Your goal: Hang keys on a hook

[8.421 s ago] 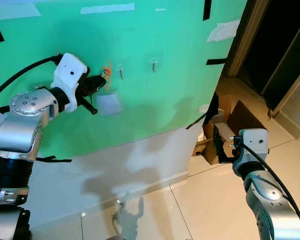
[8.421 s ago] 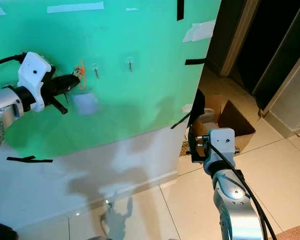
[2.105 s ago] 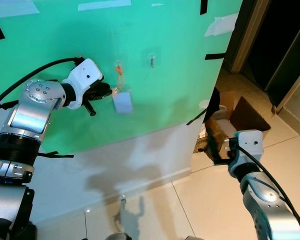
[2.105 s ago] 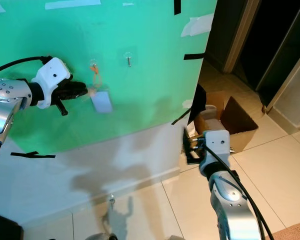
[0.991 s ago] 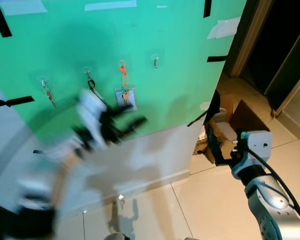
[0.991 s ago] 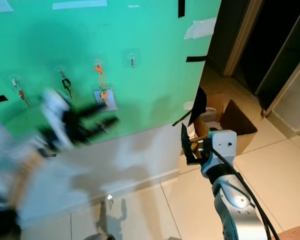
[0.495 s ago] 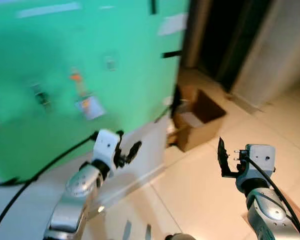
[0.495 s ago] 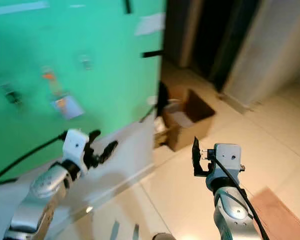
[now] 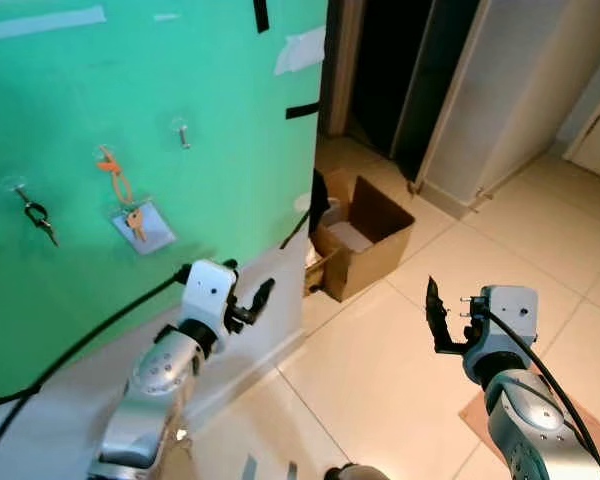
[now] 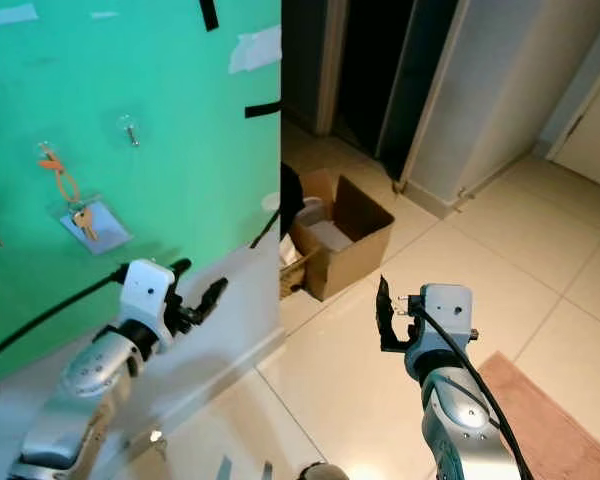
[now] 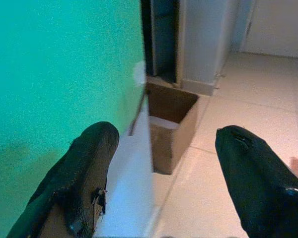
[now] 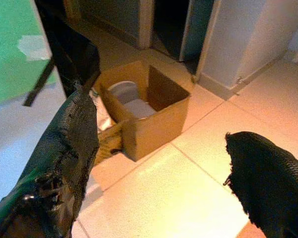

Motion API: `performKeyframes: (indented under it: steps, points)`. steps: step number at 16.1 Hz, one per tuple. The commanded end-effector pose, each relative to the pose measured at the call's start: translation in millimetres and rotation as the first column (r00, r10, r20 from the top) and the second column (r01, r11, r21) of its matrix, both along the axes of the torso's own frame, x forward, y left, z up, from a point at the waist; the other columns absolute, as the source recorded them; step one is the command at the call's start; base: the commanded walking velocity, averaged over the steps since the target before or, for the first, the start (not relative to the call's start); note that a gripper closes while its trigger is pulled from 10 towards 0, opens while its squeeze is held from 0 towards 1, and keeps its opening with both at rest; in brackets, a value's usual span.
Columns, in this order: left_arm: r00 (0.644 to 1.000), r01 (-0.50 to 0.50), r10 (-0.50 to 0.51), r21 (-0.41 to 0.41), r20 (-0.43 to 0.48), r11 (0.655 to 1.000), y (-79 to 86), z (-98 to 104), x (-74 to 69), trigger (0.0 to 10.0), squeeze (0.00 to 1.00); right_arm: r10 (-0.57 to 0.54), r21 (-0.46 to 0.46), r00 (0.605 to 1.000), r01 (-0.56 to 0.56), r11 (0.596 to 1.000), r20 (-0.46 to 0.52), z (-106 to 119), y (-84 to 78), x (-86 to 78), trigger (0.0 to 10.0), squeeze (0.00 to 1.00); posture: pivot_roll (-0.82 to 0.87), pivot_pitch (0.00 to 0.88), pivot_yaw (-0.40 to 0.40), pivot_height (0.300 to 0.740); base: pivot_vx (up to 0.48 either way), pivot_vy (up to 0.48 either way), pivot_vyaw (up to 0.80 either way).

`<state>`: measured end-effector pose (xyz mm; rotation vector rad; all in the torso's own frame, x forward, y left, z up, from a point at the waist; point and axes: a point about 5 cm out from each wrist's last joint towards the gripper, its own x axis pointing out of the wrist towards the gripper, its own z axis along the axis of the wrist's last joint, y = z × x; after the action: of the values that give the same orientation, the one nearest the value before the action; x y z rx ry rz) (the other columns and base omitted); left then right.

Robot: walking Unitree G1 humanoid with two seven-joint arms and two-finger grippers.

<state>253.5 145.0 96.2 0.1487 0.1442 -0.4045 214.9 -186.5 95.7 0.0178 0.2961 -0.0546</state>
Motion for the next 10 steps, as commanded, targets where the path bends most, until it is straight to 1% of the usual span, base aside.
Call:
performKeyframes:
  steps: [1, 10]
  points:
    - [1.0, 0.007, -0.007, 0.014, 0.014, 1.0, -0.8, 3.0, 0.9, 10.0, 0.0, -0.006, 0.005, 1.0, 0.006, 1.0, 0.006, 1.7, -3.6, 1.8, 10.0, 0.0, -0.06, 0.0, 0.011, 0.74, 0.0, 0.0, 0.0]
    - [1.0, 0.007, -0.007, 0.014, 0.014, 1.0, -0.8, 3.0, 0.9, 10.0, 0.0, -0.006, 0.005, 1.0, 0.006, 1.0, 0.006, 1.7, -3.6, 1.8, 10.0, 0.0, -0.06, 0.0, 0.011, 0.74, 0.0, 0.0, 0.0]
